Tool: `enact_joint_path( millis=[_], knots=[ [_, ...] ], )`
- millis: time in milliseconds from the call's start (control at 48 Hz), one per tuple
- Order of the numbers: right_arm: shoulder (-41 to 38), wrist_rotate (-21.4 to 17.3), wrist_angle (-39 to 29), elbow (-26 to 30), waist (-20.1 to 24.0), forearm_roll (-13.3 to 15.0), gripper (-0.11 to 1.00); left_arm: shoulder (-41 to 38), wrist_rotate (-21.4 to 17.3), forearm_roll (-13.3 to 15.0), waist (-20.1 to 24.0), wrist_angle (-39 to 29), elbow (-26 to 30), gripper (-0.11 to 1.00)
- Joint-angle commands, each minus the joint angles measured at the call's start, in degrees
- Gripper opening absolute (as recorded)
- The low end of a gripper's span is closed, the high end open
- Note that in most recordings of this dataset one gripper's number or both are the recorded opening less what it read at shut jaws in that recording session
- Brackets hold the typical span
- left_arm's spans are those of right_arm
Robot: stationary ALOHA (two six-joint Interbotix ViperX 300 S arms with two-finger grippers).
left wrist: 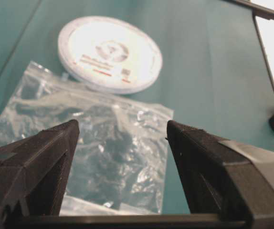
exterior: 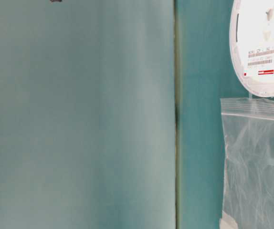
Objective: Take out the reel from the clear zip bag.
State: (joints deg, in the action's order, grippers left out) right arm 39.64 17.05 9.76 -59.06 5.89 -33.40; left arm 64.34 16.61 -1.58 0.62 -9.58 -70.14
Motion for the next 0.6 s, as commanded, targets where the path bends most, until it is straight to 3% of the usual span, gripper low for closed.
enact_joint_path(
  millis=[0,583],
  knots=[
    [0.3,0.7,0.2,0.4,0.0,0.1,0.94,-0.3,-0.2,-0.2,-0.1,0.3,1.5,0.89],
    [0.2,0.4,-0.5,0.3,0.0,0.0,0.94,-0.3,-1.9,-0.2,-0.1,0.2,1.5,0.88]
  ],
)
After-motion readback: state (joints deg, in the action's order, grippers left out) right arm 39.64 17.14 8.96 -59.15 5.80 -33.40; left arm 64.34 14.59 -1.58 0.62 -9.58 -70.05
